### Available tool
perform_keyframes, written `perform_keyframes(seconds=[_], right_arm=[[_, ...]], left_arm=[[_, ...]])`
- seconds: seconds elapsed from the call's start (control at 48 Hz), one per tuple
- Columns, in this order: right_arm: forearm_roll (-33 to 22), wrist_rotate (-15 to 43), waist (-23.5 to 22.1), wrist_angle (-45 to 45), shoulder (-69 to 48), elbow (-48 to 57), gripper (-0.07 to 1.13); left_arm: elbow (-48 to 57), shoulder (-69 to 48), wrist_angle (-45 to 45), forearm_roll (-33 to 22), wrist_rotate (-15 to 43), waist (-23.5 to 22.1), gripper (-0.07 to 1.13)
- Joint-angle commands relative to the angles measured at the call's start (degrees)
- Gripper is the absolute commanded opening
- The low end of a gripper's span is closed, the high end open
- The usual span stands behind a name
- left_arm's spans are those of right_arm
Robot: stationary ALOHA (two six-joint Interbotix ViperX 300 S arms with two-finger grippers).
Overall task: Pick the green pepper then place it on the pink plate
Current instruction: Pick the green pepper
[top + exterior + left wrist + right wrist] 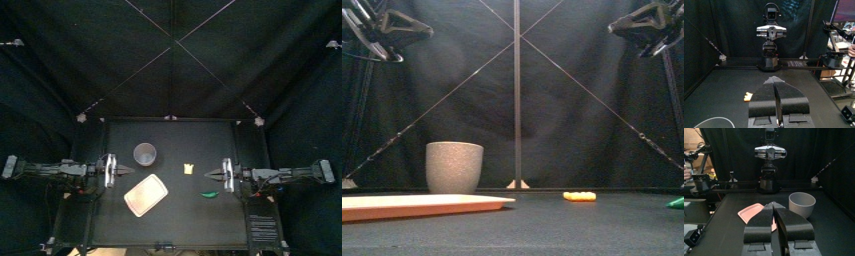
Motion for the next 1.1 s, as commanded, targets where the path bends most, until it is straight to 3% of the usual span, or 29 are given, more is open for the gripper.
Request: perform_keyframes(seconds=[0.021,0.208,0.438,0.625,0.75,0.979,1.104], right_arm=[[0.62,0.35,0.26,0.88,1.41,-0.35,0.11],[1.76,3.08,1.23,10.72,4.57,-1.14,0.11],[4.75,8.26,5.80,22.94,10.63,-1.85,0.11],[9.14,14.94,7.29,24.70,16.26,-0.88,0.15],[11.25,19.86,6.86,27.86,18.98,-1.23,0.31],[9.58,26.63,7.47,32.52,19.95,-1.76,0.85],[7.29,26.81,8.61,34.19,20.04,-1.32,0.93]], left_arm=[[-1.85,0.35,1.23,-0.53,0.00,-0.09,0.10],[-1.85,0.35,3.52,-1.14,0.09,0.00,0.09],[-1.93,0.35,6.33,-2.46,0.00,0.35,0.09],[-2.20,0.35,6.33,-4.31,0.09,0.53,0.09],[-2.20,0.35,6.15,-5.01,0.00,0.53,0.09],[-2.20,0.26,4.75,-5.54,0.09,0.70,0.09],[-2.20,0.35,4.66,-5.54,0.09,1.05,0.09]])
